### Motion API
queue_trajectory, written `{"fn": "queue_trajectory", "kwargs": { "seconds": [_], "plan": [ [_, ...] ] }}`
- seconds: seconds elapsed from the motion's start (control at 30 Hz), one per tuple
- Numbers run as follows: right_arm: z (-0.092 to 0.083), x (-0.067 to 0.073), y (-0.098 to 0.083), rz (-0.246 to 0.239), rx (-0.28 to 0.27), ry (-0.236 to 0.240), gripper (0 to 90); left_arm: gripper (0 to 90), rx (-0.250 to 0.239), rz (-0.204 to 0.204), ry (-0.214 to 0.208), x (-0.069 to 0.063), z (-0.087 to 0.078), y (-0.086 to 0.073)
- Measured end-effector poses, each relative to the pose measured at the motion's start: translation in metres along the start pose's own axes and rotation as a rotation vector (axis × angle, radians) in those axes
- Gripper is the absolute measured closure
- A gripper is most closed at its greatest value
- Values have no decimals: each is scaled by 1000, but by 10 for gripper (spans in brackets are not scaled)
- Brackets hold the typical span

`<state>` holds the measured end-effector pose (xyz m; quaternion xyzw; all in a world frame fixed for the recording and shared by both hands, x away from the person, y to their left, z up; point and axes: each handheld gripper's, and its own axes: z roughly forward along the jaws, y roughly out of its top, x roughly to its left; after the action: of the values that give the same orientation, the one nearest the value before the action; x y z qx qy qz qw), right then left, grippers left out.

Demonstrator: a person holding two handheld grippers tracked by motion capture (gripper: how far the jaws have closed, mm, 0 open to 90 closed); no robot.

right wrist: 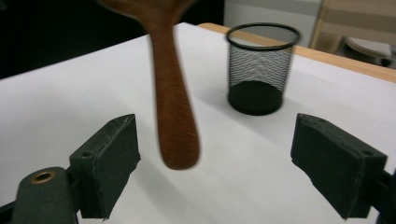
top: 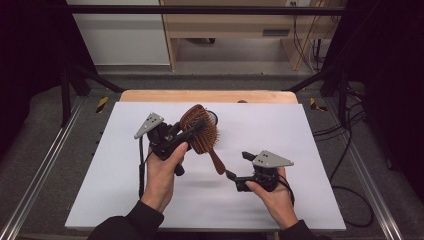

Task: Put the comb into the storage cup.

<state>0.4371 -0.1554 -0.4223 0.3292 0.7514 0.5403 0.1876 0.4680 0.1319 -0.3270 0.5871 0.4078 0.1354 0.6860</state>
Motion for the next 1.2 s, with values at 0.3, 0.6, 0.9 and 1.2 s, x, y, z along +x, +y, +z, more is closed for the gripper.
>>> {"fn": "queue_trajectory", "kwargs": {
  "seconds": [0.3,0.6,0.9,1.2],
  "plan": [
    [-9,-14,-4,46,11,-29,138,509,-30,2,17,-1,-2,16],
    [-11,-15,-9,26,-3,-68,112,509,-55,0,26,2,-3,33],
    [-25,-18,-19,24,-92,-181,64,509,-78,0,39,5,5,51],
    [-45,-26,-37,0,-84,-233,51,508,-116,11,56,8,27,75]
  ]
}}
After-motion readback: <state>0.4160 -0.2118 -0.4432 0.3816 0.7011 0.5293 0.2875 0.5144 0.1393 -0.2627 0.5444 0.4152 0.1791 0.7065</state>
